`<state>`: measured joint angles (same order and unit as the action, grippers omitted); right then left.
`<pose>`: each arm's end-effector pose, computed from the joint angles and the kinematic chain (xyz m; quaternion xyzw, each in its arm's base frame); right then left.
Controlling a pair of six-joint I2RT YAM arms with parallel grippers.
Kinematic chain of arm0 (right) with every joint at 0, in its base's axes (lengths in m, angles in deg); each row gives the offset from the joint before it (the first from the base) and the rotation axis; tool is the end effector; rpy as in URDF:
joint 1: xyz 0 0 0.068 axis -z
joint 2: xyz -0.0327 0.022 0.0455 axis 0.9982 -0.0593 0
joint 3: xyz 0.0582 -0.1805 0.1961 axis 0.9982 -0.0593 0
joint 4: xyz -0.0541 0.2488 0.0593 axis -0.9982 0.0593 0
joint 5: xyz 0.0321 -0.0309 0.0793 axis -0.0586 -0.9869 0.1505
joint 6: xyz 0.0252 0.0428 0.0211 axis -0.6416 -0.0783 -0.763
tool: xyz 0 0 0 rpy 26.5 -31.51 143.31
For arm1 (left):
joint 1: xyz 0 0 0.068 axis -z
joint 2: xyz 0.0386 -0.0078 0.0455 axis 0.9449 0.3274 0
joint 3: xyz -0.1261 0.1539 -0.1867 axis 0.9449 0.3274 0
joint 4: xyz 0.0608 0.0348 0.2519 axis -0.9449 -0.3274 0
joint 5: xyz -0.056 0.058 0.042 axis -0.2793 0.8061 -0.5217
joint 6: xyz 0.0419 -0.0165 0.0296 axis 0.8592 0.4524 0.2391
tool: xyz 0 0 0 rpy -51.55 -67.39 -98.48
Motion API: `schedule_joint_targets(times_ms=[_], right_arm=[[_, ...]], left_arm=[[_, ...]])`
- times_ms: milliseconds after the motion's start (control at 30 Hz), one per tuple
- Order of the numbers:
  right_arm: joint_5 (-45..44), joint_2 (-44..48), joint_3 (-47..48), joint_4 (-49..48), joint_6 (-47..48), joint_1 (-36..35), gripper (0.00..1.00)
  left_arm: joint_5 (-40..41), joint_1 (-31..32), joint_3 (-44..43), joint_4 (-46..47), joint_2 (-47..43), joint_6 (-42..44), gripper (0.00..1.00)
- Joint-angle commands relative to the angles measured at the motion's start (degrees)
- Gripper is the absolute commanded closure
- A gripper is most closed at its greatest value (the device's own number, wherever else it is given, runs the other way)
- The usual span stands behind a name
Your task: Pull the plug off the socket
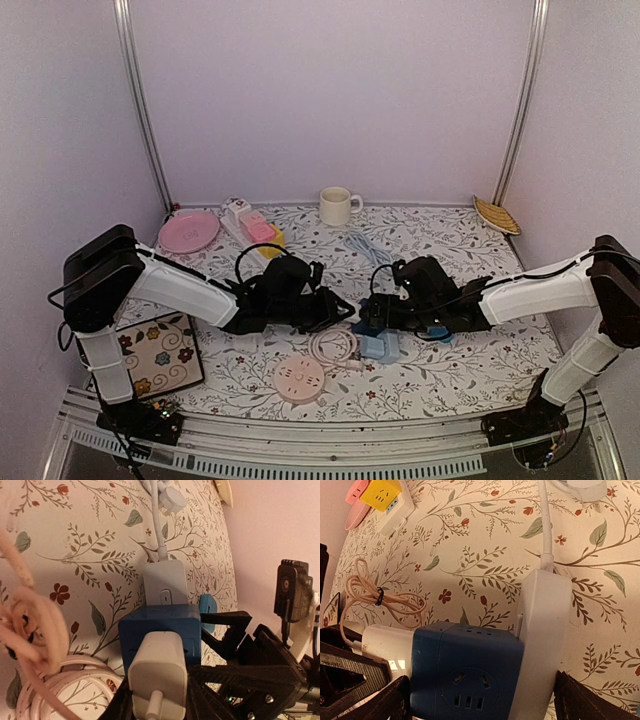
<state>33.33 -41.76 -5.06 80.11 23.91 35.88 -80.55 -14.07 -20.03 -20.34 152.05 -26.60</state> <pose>0.1969 0.2348 0.1611 -0.0379 0.9239 0.2427 0.2932 0.2084 -0.3262 0.1508 -0.0406 0.8680 -0.4570 0.1899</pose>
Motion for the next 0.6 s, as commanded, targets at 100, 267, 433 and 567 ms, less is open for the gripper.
schedule_joint_targets(times_ms=[100,267,433,567], right_arm=[[-1.23,-2.24,-4.03,2.13,-0.48,2.16,0.01],[-2.01,-3.03,-6.14,2.22,-1.11,3.88,0.0],[-1.35,-2.99,-7.71,0.42,-1.11,4.02,0.0],[0.02,-3.37,-8.38,-0.8,-1.35,4.99,0.0]], left_arm=[[-1.54,1.21,1.39,2.75,-1.78,1.58,1.0],[-0.97,1.13,3.13,2.79,-3.98,1.44,1.0],[-1.03,0.38,4.73,2.92,-5.84,1.13,1.0],[-1.08,-0.12,6.37,3.49,-7.16,0.85,1.0]])
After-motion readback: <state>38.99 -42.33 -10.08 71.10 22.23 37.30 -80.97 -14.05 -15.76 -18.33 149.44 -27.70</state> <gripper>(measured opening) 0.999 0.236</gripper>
